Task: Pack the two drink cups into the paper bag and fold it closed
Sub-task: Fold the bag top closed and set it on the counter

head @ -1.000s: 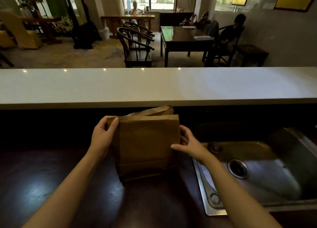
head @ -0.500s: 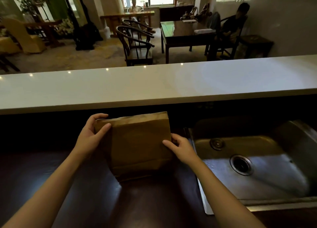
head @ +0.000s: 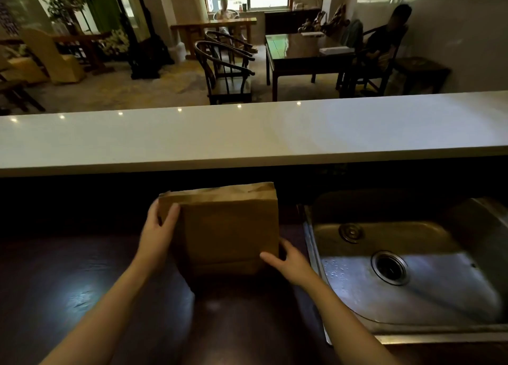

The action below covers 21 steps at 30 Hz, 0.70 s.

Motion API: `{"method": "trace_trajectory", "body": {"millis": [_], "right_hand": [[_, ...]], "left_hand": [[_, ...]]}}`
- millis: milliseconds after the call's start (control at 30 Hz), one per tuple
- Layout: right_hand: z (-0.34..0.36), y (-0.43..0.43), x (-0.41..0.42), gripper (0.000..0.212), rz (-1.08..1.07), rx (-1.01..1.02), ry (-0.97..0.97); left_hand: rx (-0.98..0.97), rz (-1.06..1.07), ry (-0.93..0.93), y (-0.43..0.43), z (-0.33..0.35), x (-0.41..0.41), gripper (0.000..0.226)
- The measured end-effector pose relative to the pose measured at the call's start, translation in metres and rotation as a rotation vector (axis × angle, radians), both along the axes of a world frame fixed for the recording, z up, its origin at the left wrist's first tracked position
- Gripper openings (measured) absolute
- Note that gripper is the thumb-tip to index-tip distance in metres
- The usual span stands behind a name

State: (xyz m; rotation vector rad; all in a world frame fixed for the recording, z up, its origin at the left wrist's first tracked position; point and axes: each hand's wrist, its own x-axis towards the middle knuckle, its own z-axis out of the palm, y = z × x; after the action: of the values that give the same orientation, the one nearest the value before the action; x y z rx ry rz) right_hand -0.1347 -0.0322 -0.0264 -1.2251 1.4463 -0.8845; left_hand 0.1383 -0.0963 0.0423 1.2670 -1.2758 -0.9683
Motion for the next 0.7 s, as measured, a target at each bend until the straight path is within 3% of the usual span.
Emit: {"method": "trace_trajectory", "body": {"millis": [67,233,333,400,700], "right_hand": [[-0.005,0.003,0.004,0.075,0.006,-0.006,-0.026],[0.007,0.0,0.009,0.067,0.038,-0.07,-0.12],[0.012,-0.002,0.012,0.04,-0.011,-0.132,-0.127],[0.017,-0.005,0.013,0.027,-0.053,-0.182,-0.142],[0.067,-0.023,0.013,0.019,-0.035,-0.319,-0.14]], "left_hand": [[0.101,0.031,-0.089,0.022,-0.035,-0.001,0.045],[0.25,-0.001,-0.035,0.041,-0.059,0.0,0.054],[0.211,-0.009,-0.057,0.035,-0.052,0.002,0.045],[0.167,-0.02,-0.059,0.035,-0.05,0.006,0.026],[-0.046,0.046,-0.059,0.024,-0.004,0.004,0.019]]}}
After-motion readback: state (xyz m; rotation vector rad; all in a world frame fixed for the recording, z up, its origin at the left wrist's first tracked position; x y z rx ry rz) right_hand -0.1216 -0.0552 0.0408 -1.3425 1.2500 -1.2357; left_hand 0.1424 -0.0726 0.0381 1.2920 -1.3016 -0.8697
